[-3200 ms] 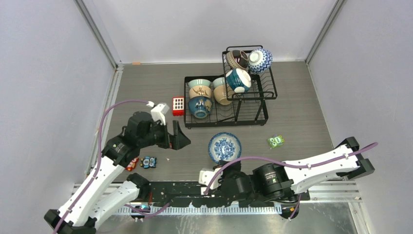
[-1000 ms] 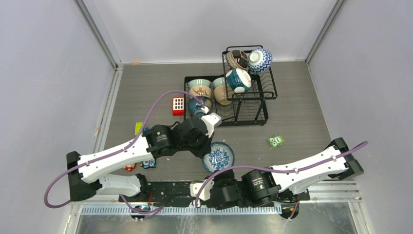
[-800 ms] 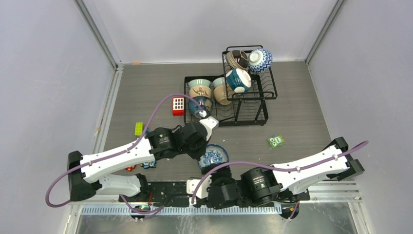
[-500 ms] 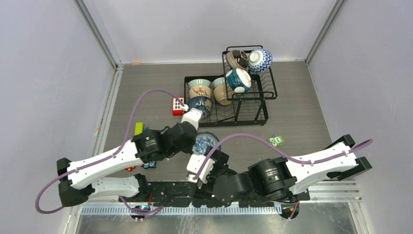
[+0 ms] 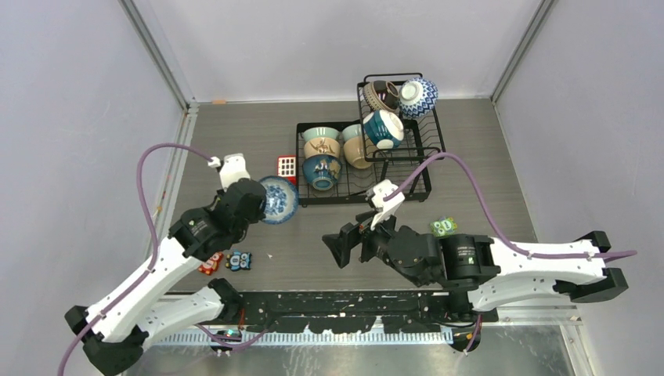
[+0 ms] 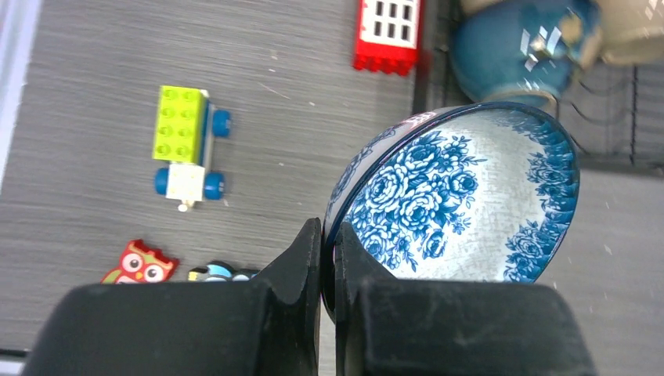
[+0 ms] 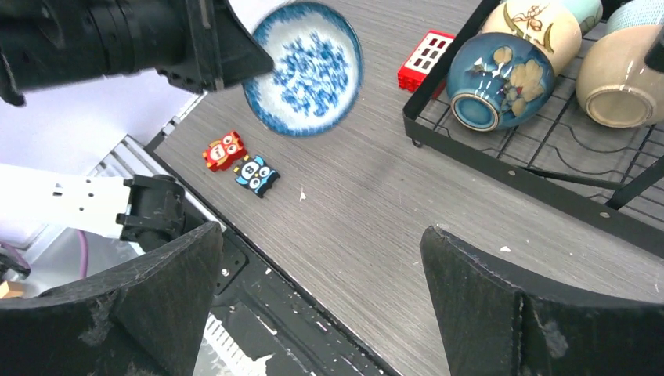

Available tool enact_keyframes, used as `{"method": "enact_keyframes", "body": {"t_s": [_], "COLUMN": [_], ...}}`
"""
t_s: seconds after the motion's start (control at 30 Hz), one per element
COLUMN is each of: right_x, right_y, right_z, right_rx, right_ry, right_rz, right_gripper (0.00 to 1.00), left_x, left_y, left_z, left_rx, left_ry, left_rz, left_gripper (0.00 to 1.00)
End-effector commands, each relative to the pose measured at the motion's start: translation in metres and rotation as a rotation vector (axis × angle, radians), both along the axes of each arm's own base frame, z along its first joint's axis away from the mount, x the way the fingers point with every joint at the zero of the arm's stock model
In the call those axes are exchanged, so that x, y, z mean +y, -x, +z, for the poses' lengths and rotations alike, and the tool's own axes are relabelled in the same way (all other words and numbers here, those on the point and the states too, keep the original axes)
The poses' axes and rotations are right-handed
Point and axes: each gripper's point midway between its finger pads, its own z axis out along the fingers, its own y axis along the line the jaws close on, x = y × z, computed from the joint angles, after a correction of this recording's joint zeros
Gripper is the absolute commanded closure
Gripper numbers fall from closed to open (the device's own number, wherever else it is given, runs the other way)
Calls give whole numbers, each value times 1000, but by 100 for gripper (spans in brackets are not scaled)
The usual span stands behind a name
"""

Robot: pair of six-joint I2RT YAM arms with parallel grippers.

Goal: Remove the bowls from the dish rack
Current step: Place the bowl at the center of the board.

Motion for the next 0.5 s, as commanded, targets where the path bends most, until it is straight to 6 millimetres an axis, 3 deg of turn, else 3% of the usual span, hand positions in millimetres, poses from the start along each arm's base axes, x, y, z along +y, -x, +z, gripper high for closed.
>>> {"method": "enact_keyframes", "body": {"t_s": [0.0, 0.13, 0.47], "right_x": [1, -4, -15], "right_y": [-9, -9, 1], "right_z": [-18, -47, -113], "right_rx": [4, 32, 64], "right_ry": [-73, -100, 42], "right_rz": [-83, -93, -35], "right_gripper": [0, 0, 0], "left_x": [29, 40, 70], "left_y": [-22, -45, -122], "left_z": [18, 9, -44], "left_rx": [-80, -46, 72], "left_ry": [62, 146, 483], "left_rz": [162, 235, 464], "left_gripper": [100, 100, 100]}}
